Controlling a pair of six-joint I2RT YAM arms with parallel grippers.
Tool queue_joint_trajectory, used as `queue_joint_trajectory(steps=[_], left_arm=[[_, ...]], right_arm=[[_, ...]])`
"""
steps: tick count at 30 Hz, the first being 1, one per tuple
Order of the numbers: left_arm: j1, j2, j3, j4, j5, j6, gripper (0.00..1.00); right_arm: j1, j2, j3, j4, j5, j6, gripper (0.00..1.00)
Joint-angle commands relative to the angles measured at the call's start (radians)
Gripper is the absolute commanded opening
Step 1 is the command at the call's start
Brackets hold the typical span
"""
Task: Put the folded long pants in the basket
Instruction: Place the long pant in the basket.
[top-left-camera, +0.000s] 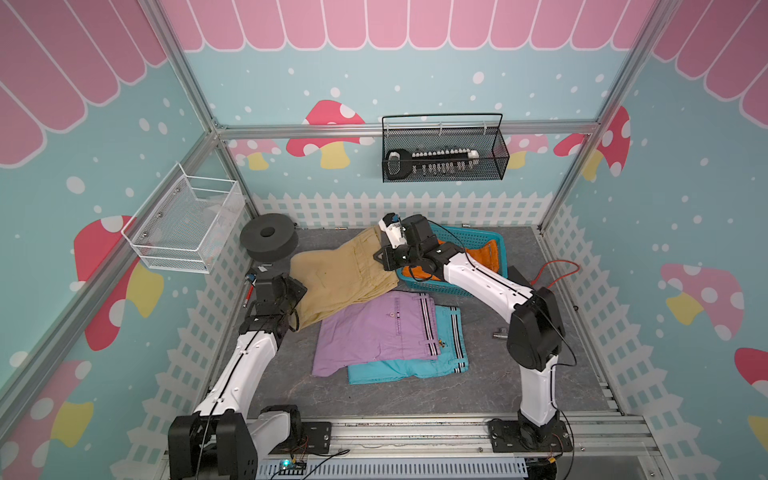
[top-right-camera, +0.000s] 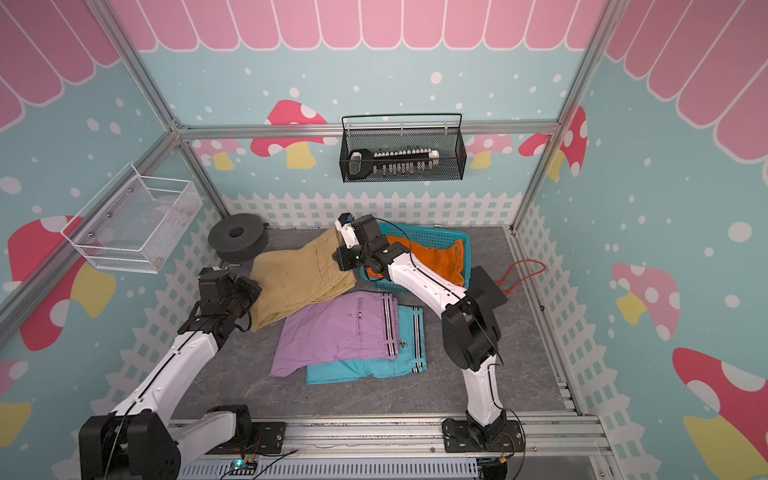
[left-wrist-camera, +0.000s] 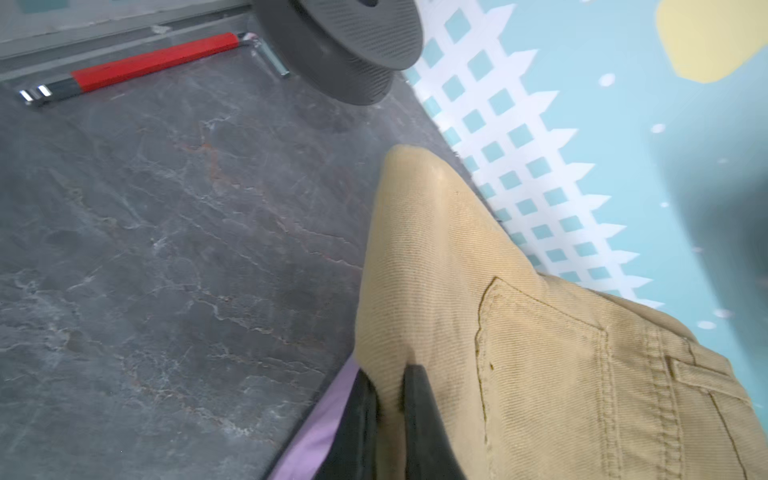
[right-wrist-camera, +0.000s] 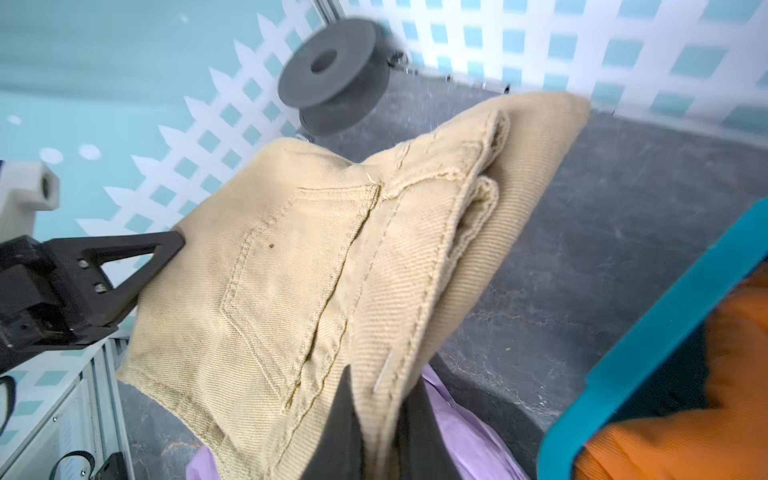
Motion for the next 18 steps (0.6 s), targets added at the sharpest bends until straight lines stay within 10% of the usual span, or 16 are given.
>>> queue_joint_trajectory(steps=[1,10,18], left_arm=[[-0.027,0.01,0.123,-0.001,0.081,0.015,0.0],[-0.359,0.416,0.579,0.022,0.135,0.119,0.0],[-0.455,0.759,0.885,0.042,0.211,0.18,0.0]], right_arm=[[-0.053,-0.125,-0.053,-0.01,0.041,-0.035,0.0],[-0.281,-0.332,-0.274,0.016,0.078,-0.012,0.0],[-0.448,-0.423,-0.446,0.1,0.145,0.004,0.0]])
